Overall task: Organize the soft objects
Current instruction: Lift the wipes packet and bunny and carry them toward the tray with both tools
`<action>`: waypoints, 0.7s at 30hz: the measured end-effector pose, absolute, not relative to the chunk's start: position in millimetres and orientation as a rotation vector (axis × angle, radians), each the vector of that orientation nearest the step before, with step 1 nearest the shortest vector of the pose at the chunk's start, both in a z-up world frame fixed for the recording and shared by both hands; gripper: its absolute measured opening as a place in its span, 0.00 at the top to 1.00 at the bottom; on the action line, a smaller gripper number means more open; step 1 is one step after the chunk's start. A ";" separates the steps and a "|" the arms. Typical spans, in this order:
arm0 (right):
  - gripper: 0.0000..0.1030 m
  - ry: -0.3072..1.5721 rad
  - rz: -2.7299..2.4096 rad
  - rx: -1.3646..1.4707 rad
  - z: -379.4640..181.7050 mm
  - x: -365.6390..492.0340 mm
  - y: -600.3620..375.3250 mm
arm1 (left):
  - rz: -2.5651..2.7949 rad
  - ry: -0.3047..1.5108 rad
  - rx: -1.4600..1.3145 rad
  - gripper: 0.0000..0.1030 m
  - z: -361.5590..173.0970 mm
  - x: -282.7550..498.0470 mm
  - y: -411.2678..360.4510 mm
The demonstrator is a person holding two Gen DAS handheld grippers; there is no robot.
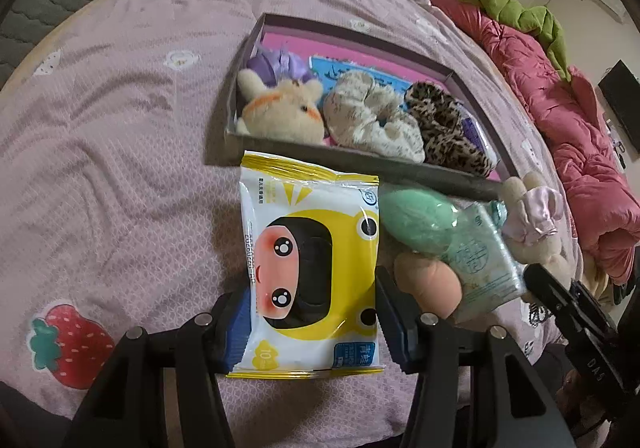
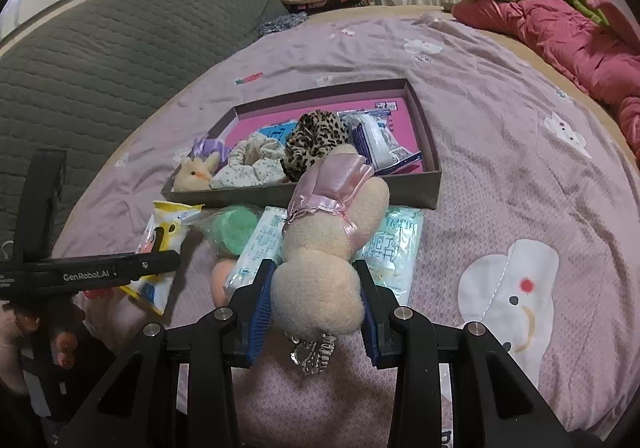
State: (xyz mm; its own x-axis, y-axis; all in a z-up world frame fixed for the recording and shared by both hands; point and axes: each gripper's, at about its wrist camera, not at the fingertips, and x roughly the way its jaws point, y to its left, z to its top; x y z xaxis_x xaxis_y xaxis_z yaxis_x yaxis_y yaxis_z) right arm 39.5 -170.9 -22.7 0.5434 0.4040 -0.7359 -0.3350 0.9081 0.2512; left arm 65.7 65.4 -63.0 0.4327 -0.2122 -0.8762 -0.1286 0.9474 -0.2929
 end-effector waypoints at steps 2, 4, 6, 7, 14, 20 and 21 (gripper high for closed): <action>0.62 0.888 0.441 0.086 -21.6 38.8 -171.3 | -0.058 1.121 -0.338 0.46 -58.4 64.5 64.9; 0.62 0.880 0.438 0.084 -19.7 38.2 -171.5 | -0.059 1.114 -0.334 0.46 -54.1 62.2 65.4; 0.62 0.874 0.439 0.086 -17.9 37.4 -172.2 | -0.061 1.104 -0.328 0.46 -49.9 59.1 65.4; 0.62 0.870 0.438 0.085 -17.2 37.0 -172.5 | -0.060 1.100 -0.327 0.46 -47.9 58.3 65.6; 0.62 0.846 0.437 0.092 -10.3 34.7 -175.5 | -0.067 1.061 -0.313 0.46 -29.0 53.5 62.5; 0.62 0.829 0.441 0.107 -2.9 34.7 -177.4 | -0.075 1.041 -0.298 0.46 -15.8 55.3 57.9; 0.62 0.826 0.444 0.106 -1.3 34.9 -176.8 | -0.076 1.038 -0.295 0.46 -13.9 56.0 56.6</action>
